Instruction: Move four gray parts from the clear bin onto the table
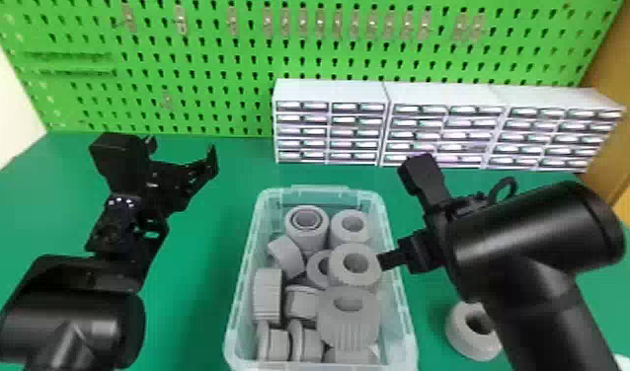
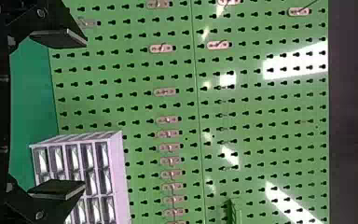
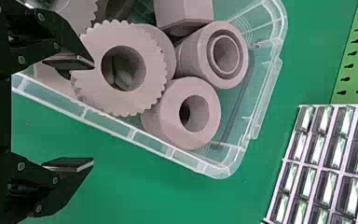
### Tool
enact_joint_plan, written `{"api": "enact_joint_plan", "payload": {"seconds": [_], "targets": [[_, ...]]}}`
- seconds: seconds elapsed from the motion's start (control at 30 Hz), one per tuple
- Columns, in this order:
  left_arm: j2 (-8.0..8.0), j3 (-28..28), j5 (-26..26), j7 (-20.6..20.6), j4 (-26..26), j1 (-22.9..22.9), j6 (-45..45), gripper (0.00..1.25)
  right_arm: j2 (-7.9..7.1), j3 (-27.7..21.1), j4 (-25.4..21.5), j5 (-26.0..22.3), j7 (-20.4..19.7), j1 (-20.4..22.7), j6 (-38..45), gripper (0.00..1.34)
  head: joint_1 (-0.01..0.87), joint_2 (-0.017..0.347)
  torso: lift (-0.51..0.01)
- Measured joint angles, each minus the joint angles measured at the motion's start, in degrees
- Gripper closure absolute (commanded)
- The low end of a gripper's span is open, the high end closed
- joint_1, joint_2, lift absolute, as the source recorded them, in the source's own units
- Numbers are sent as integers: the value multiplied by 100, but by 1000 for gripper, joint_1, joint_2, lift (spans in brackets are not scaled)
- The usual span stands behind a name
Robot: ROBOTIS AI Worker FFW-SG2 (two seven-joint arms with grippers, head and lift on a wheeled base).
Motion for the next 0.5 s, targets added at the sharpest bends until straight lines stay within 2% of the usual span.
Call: {"api": "enact_joint_plan", "payload": {"seconds": [0.5], "targets": [[7, 7, 8, 0, 1, 0, 0, 208, -12, 87, 40, -19, 0, -53, 0, 524, 678, 34, -50]]}}
